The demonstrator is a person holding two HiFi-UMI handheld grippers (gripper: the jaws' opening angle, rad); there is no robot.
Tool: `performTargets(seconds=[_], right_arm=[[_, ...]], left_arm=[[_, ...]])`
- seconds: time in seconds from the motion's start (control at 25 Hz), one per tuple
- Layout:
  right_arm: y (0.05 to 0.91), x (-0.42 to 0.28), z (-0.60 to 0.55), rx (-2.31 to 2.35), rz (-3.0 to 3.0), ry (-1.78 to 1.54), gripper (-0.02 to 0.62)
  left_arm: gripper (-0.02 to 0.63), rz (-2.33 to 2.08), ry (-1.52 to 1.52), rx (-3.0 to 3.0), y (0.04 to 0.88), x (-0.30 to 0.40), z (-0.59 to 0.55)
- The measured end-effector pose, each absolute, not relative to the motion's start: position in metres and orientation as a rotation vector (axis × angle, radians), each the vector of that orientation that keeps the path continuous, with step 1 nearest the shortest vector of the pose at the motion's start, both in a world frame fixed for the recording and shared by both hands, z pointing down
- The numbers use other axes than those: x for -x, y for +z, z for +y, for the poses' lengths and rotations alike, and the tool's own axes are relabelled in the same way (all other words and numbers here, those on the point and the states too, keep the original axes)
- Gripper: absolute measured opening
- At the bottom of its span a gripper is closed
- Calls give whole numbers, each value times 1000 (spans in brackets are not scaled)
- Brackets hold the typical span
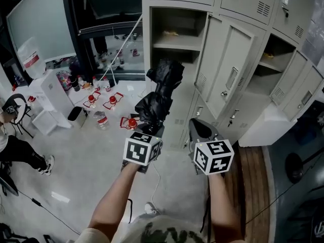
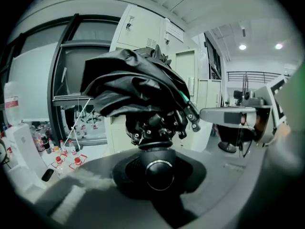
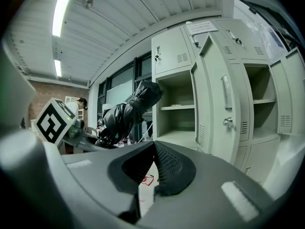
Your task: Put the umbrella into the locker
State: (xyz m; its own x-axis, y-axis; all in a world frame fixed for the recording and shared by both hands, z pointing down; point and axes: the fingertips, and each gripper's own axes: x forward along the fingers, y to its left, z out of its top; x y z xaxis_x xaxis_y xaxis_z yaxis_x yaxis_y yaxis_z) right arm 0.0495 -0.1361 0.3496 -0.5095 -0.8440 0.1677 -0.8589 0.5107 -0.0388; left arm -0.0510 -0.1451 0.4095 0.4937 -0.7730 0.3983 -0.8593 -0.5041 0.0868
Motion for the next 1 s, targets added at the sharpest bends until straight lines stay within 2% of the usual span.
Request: performTargets(seconds=[0.6,1.0], right_arm=[[345,-17,-179,-1613,-2538,173,-12],[339,-25,-220,-1662,-2579,165,-12]], left_arm=[[66,-1204,550,-2517,429,74,-203],[66,-1166,622,-2507,435,65,-254]])
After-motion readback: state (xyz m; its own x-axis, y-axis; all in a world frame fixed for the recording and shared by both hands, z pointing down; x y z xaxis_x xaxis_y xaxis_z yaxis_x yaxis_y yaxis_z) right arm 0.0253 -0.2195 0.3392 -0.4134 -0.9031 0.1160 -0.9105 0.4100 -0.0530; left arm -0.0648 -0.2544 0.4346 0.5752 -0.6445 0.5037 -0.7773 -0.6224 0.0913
